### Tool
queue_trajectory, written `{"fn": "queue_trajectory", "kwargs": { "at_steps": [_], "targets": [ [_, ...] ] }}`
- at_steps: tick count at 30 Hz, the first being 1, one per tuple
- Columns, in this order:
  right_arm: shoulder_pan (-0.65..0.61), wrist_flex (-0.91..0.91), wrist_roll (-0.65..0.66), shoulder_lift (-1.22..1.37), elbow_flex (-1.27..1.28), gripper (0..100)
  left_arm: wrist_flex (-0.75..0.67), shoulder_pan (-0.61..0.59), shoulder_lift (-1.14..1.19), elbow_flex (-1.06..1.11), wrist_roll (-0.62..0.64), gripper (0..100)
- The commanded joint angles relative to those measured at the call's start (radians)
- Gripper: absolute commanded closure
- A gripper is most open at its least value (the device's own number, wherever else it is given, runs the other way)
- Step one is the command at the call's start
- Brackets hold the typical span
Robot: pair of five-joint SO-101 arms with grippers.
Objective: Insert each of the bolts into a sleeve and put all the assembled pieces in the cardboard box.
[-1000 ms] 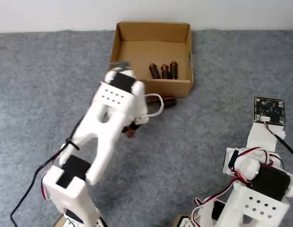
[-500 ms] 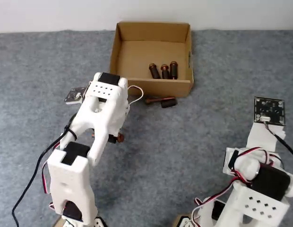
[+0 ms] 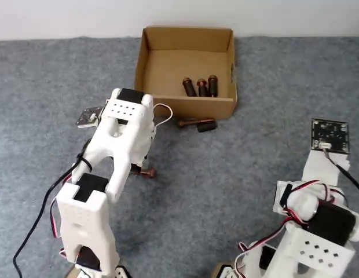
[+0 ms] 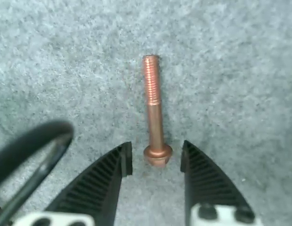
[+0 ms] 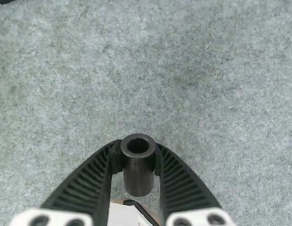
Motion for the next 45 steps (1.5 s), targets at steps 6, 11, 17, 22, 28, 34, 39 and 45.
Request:
{"fn": "queue_trajectory", "kwargs": {
  "at_steps": [6,11,17,22,28,34,39,45],
  "targets": [
    [0.012,0.027,-0.008,-0.01,-0.008,99.0,0.026,-0.009,-0.071,-0.03,-0.361,82],
    [0.012,0.027,-0.006,-0.01,-0.008,99.0,0.025,-0.046,-0.279,-0.028,-0.962,83],
    [0.012,0.027,-0.008,-0.01,-0.008,99.0,0.021,-0.104,-0.414,-0.028,-1.491,83],
    [0.012,0.027,-0.008,-0.01,-0.005,99.0,0.021,-0.104,-0.396,0.007,-2.018,83],
    [0.012,0.027,-0.008,-0.01,-0.005,99.0,0.008,-0.104,-0.285,0.016,-2.407,83],
    [0.012,0.027,-0.003,-0.01,-0.005,99.0,-0.012,-0.091,-0.155,-0.01,-2.671,83],
    [0.012,0.027,-0.003,-0.01,-0.005,99.0,-0.008,-0.087,-0.071,-0.065,-2.765,82],
    [0.012,0.027,-0.003,-0.01,-0.006,99.0,-0.014,-0.051,0.005,-0.088,-2.774,82]
  ]
}}
